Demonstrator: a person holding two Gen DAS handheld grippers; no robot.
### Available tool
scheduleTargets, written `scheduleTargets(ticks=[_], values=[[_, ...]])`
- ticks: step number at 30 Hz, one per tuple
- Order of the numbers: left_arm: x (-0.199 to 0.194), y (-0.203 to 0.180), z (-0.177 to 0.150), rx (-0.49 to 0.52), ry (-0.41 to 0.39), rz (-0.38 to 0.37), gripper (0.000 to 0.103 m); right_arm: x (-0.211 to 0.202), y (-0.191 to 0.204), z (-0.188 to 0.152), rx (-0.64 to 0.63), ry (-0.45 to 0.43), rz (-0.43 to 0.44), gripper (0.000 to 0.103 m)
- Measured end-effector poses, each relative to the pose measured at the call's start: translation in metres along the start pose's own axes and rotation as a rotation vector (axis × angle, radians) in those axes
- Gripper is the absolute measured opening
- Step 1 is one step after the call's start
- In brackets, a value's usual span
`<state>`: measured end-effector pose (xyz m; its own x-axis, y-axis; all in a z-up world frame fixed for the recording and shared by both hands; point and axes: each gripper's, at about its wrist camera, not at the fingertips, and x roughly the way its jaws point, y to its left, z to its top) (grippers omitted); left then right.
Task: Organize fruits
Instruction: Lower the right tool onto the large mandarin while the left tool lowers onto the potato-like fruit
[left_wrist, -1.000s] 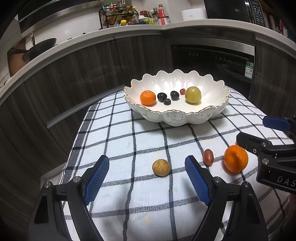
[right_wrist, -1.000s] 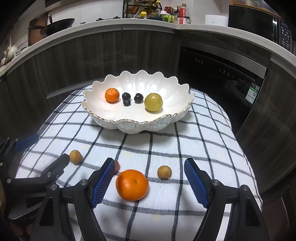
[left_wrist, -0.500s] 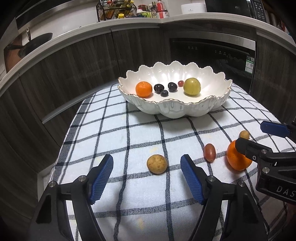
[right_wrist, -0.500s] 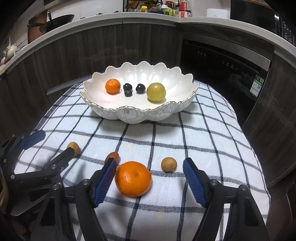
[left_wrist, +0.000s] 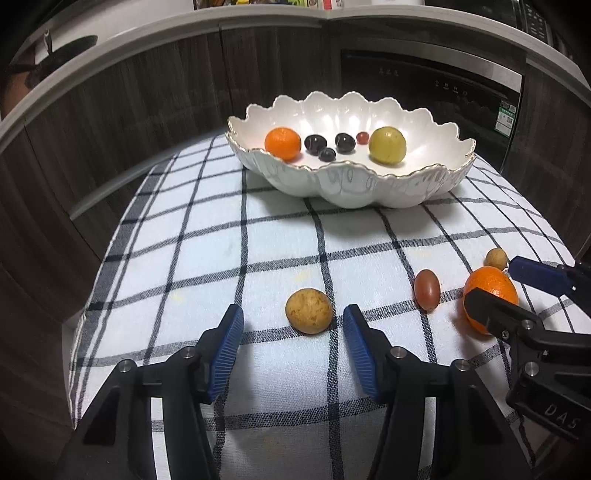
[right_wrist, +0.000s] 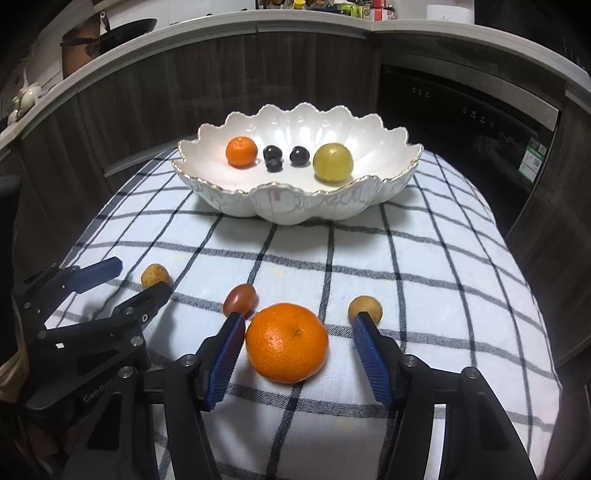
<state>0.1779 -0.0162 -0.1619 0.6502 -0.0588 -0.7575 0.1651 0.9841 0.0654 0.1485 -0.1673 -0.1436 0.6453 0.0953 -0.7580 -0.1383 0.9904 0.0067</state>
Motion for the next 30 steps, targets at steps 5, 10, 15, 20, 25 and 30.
scheduleTargets(ticks=[5, 10, 15, 20, 25, 30], values=[[0.006, -0.001, 0.0, -0.006, 0.035, -0.011, 0.047, 0.006, 0.0, -0.001, 0.007, 0.018, 0.018, 0.055], [0.009, -0.001, 0.003, -0.014, 0.045, -0.021, 0.044, 0.012, -0.002, -0.003, 0.02, 0.037, 0.039, 0.052], [0.012, -0.003, 0.007, -0.016, 0.048, -0.035, 0.032, 0.013, -0.001, -0.004, 0.019, 0.037, 0.052, 0.049], [0.011, -0.004, 0.007, -0.014, 0.044, -0.036, 0.027, 0.013, -0.003, -0.003, 0.028, 0.037, 0.061, 0.048], [0.007, -0.003, 0.006, -0.02, 0.038, -0.033, 0.027, 0.013, -0.003, -0.004, 0.028, 0.036, 0.062, 0.047], [0.003, -0.004, 0.005, -0.02, 0.033, -0.035, 0.027, 0.009, -0.003, -0.003, 0.027, 0.026, 0.063, 0.047]])
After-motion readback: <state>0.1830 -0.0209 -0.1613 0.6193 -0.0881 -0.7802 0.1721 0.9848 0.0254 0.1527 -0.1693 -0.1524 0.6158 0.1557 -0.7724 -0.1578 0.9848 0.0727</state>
